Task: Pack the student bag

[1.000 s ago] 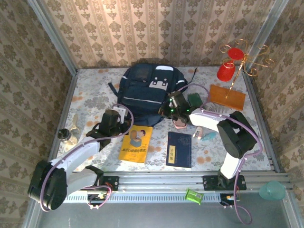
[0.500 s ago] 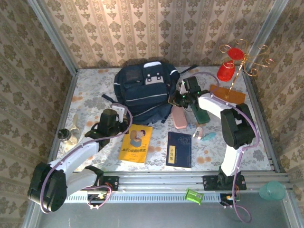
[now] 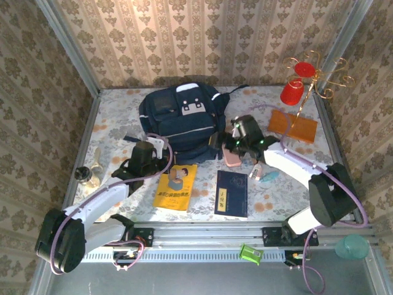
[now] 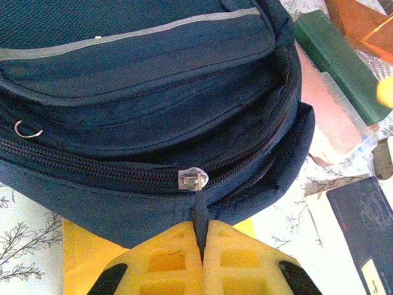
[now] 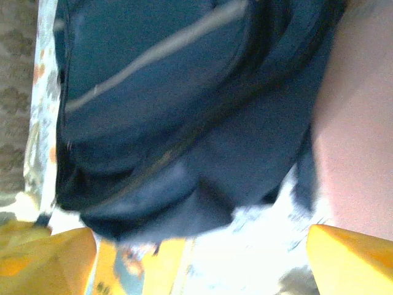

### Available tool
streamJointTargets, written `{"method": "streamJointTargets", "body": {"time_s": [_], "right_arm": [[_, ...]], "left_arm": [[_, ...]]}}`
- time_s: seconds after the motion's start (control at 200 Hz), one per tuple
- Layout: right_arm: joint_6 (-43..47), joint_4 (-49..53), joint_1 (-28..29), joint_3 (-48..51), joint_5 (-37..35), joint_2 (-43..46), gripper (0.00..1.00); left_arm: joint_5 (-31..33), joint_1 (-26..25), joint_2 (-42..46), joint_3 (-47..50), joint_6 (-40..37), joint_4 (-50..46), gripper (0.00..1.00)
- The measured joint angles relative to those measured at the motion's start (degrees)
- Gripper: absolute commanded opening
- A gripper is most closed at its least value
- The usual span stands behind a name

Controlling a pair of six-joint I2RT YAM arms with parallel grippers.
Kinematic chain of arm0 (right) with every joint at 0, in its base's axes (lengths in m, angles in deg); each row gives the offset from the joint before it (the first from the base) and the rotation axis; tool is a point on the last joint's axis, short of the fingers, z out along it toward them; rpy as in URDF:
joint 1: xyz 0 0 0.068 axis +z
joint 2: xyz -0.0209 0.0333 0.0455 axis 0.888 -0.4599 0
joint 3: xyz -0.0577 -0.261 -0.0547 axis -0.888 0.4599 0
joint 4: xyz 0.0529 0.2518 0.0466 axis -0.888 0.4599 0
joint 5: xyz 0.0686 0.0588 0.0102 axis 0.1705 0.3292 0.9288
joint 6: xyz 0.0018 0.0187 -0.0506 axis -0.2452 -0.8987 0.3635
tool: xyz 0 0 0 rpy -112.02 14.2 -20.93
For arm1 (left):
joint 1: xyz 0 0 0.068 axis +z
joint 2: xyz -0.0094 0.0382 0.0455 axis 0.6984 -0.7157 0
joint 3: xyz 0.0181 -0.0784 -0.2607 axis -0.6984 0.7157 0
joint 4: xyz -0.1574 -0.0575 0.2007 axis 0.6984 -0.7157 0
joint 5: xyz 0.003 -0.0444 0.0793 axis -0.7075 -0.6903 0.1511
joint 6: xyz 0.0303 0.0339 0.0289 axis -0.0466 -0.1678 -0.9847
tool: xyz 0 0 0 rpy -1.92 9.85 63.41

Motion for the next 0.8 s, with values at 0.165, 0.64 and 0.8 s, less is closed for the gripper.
{"method": "streamJointTargets", "body": {"time_s": [0.165,0.64,0.8], "right_arm": [[-5.88,-5.14,6.16,2.29,-1.68,-4.37,0.95],[-10.91,-14.82,8.09,-0.55,-5.99,-13.46,0.24],[-8.33,-13.46,6.14,-0.55,-6.56,-10.84,0.01]], "left_arm": [[0.0,-0.39,-0.15,-0.87,-0.02,0.04,0.0],[1.25,-0.7,1.09,-1.38,-1.38,-2.56,0.0],[2.4,0.02,2.47,-1.36,-2.56,-4.35,0.0]]}}
